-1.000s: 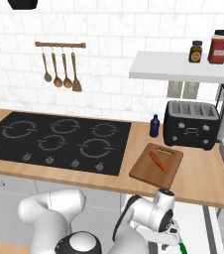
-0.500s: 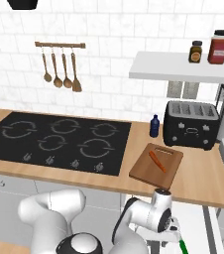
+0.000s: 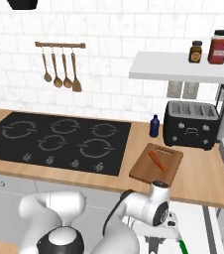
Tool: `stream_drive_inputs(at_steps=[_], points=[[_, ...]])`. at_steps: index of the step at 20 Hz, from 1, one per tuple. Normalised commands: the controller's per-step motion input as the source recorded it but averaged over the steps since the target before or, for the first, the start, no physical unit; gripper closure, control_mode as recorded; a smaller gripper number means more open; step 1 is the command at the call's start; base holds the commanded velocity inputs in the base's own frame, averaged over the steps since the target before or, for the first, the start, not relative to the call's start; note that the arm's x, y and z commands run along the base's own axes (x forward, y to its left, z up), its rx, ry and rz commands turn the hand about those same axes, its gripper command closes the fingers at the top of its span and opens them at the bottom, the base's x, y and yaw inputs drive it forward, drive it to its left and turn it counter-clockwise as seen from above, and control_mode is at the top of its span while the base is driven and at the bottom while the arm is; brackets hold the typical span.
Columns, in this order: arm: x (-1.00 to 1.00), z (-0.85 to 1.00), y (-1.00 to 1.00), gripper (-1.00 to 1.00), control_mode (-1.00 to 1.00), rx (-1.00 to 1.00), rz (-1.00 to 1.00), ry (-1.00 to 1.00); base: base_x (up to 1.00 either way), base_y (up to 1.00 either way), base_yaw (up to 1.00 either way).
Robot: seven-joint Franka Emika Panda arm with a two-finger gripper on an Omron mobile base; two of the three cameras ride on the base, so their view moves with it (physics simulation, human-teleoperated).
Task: Place the appropriate cutting tool for cutting the carrot skin on the cutting board.
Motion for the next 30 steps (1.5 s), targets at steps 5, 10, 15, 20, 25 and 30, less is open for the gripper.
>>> stream_drive_inputs(at_steps=[5,10,15,20,25,30], points=[[-0.53,1.0,0.0,1.0,-1.0,-0.02,0.04,-0.04,0.0,0.0,0.0],[-0.34,1.0,0.0,1.0,-1.0,-0.03,0.08,-0.05,0.0,0.0,0.0],[-0.17,1.0,0.0,1.0,-1.0,-0.06,0.07,-0.09,0.0,0.0,0.0],[-0.03,1.0,0.0,1.0,-1.0,-0.03,0.07,-0.06,0.0,0.0,0.0],[0.33,0.67,-0.01,1.0,-1.0,0.0,0.08,-0.05,0.0,0.0,0.0],[0.79,0.11,-0.08,1.0,-1.0,0.02,0.12,0.0,0.0,0.0,0.0]])
